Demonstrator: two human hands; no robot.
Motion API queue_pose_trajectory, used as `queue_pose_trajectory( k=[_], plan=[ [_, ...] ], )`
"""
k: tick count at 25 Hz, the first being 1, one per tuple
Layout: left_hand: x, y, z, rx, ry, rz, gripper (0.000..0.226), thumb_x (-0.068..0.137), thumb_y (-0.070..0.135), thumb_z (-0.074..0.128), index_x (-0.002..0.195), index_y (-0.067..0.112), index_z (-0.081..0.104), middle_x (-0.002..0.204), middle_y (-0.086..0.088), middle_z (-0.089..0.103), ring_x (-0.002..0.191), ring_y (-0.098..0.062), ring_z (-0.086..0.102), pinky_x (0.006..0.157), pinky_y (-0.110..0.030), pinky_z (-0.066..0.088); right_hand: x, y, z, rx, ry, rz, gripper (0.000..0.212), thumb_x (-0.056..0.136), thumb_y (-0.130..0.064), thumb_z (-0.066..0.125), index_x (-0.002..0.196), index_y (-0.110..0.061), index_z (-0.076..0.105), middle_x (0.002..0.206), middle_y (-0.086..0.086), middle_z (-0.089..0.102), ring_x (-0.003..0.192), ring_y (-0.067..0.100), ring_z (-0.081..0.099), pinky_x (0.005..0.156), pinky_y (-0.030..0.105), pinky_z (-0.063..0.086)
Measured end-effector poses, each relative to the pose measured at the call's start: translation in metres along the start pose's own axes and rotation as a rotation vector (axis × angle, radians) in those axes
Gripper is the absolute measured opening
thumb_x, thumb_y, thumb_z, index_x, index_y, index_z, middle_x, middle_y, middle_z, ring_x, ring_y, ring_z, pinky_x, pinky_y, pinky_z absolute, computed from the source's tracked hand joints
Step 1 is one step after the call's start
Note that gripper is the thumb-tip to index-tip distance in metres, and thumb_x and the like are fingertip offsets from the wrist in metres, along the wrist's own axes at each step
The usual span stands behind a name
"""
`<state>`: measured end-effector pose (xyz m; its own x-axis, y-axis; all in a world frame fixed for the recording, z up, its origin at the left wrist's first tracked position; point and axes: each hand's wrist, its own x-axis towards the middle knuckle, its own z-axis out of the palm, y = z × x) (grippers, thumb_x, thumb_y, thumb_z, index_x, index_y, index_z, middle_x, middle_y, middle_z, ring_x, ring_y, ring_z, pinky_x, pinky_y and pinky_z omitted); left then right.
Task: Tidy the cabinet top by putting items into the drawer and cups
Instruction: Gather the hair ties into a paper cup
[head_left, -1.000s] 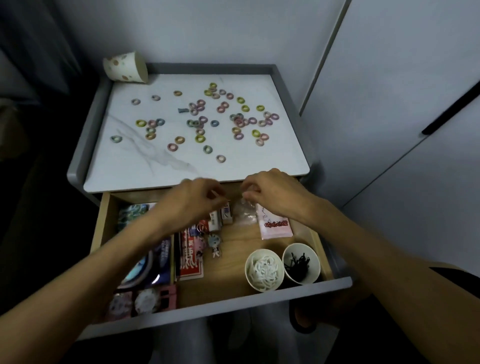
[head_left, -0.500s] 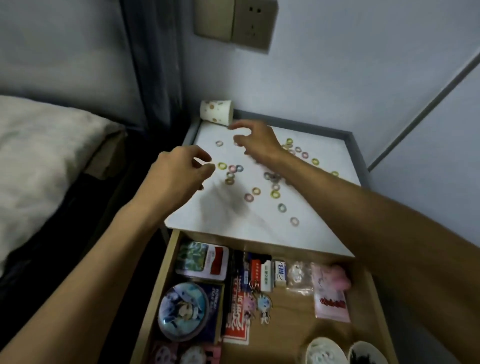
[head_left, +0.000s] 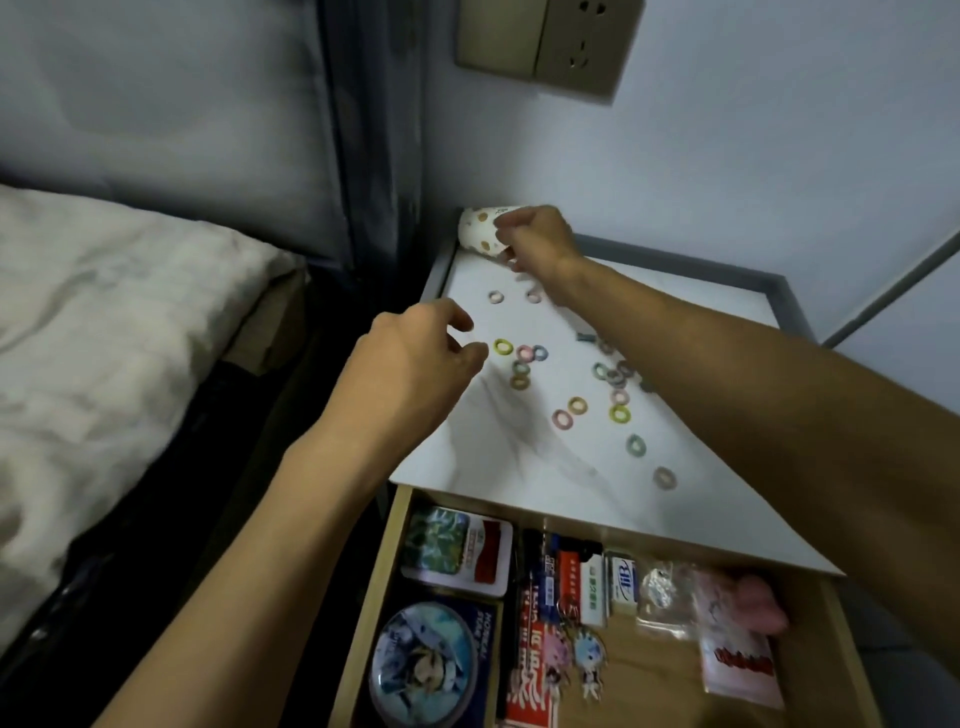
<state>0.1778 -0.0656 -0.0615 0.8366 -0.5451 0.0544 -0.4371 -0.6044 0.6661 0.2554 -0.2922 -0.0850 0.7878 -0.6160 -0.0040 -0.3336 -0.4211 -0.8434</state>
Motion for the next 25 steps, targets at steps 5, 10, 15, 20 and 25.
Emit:
queue_pose_trajectory(
  k=[5, 10, 15, 20, 25],
  plan=[
    [-0.007, 0.021, 0.02, 0.012, 0.062, 0.134, 0.068, 0.084, 0.033, 0.073, 0.141, 0.019, 0.039, 0.137, -0.005, 0.049, 0.118, -0.024, 0.052, 0.092, -0.032, 0.044, -0.089, 0.006, -0.052, -0.173, -0.016, -0.318, 0.017, 0.087, -0.01, 0.066, 0.097, -0.021, 0.074, 0.087, -0.011, 0.07, 0.075, 0.003, 0.062, 0.071, 0.025, 0.054],
    [-0.027, 0.05, 0.058, 0.09, -0.033, 0.267, 0.096, 0.073, 0.043, 0.08, 0.147, 0.019, 0.024, 0.134, -0.01, 0.055, 0.113, -0.029, 0.058, 0.086, -0.036, 0.047, -0.207, 0.031, -0.101, 0.032, -0.208, -0.236, 0.024, 0.089, -0.007, 0.065, 0.105, -0.021, 0.055, 0.074, -0.007, 0.065, 0.067, 0.006, 0.059, 0.063, 0.019, 0.047],
    [-0.045, 0.063, 0.086, 0.017, -0.197, 0.214, 0.095, 0.07, 0.048, 0.081, 0.144, 0.024, 0.027, 0.112, -0.007, 0.062, 0.088, -0.021, 0.056, 0.064, -0.027, 0.037, -0.216, 0.081, -0.145, -0.056, -0.053, -0.219, 0.012, 0.093, -0.018, 0.062, 0.105, -0.018, 0.065, 0.097, -0.006, 0.069, 0.092, 0.013, 0.065, 0.08, 0.027, 0.054],
    [-0.047, 0.069, 0.096, -0.073, -0.225, 0.23, 0.089, 0.071, 0.047, 0.081, 0.143, 0.028, 0.032, 0.12, 0.001, 0.054, 0.097, -0.014, 0.052, 0.075, -0.026, 0.042, -0.166, 0.175, -0.21, -0.54, 0.27, 0.133, 0.041, 0.097, -0.033, 0.057, 0.133, -0.014, 0.055, 0.132, 0.015, 0.053, 0.124, 0.031, 0.046, 0.101, 0.04, 0.04],
    [-0.042, 0.069, 0.099, -0.089, -0.246, 0.266, 0.084, 0.073, 0.05, 0.078, 0.141, 0.031, 0.033, 0.113, 0.007, 0.053, 0.086, -0.005, 0.051, 0.064, -0.016, 0.036, -0.151, 0.193, -0.193, -0.442, 0.252, 0.058, 0.03, 0.092, -0.022, 0.065, 0.119, -0.008, 0.065, 0.119, 0.015, 0.055, 0.112, 0.029, 0.054, 0.094, 0.036, 0.047]
  ],
)
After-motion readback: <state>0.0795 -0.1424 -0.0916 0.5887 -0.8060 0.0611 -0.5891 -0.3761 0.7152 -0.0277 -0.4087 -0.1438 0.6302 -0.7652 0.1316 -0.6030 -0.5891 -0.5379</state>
